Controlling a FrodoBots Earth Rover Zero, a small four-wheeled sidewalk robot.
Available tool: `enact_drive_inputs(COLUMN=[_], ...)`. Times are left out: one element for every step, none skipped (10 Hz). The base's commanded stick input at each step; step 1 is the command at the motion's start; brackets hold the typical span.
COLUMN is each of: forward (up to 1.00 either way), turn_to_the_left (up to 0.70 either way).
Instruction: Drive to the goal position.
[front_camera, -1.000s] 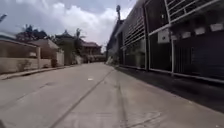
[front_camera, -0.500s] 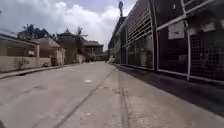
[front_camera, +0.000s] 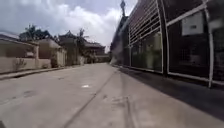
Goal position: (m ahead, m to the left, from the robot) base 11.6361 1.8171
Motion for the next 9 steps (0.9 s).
enact_drive_inputs(forward=[1.00, 1.00, 1.00, 1.00, 1.00, 1.00, 1.00, 1.00, 1.00], turn_to_the_left=[0.00, 0.00, -0.01, -0.03, -0.03, -0.04, -0.04, -0.15, -0.40])
